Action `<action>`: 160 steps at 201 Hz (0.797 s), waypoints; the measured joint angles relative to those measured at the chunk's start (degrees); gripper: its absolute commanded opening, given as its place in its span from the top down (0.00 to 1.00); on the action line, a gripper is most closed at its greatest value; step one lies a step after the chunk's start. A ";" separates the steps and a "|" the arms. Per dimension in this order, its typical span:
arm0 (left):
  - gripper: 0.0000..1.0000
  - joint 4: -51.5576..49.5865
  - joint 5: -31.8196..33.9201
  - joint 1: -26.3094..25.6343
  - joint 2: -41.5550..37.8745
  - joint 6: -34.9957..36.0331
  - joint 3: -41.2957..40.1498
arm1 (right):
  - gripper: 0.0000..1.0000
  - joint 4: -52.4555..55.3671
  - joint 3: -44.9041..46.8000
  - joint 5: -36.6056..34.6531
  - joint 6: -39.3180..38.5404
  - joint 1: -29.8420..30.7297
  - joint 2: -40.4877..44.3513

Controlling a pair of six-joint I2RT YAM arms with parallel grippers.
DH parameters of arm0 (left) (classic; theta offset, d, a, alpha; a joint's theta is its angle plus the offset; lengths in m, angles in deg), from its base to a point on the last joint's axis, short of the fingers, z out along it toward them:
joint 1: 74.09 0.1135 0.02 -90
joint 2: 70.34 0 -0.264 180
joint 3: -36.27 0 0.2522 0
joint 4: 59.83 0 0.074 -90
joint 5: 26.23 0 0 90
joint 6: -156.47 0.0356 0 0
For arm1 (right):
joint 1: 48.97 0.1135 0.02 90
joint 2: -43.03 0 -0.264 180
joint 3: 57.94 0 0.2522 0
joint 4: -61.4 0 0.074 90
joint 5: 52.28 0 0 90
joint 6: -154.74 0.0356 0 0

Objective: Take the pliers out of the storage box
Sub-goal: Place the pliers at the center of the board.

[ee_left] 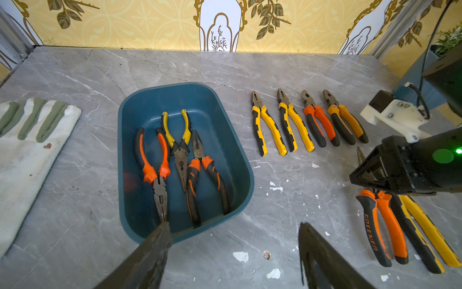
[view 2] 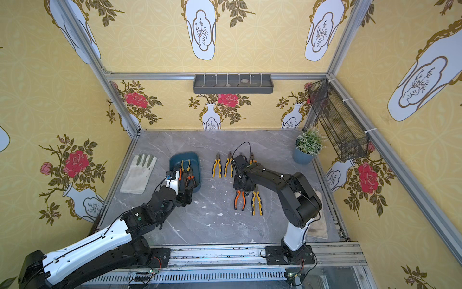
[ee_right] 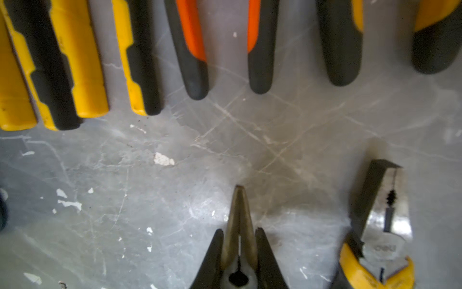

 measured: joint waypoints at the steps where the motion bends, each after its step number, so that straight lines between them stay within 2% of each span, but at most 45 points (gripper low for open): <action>1: 0.19 0.00 0.00 0.00 0.00 0.00 -0.02 | 0.89 0.00 -0.02 0.00 -0.02 0.00 -0.02; 60: 0.19 -0.02 0.55 0.00 0.74 -0.02 -0.28 | 0.84 1.20 -1.29 1.99 -1.60 -0.61 -2.51; 160: 0.19 -0.02 0.61 0.00 0.63 -0.02 -0.46 | 0.82 4.35 -4.35 2.54 -4.24 -0.63 -5.60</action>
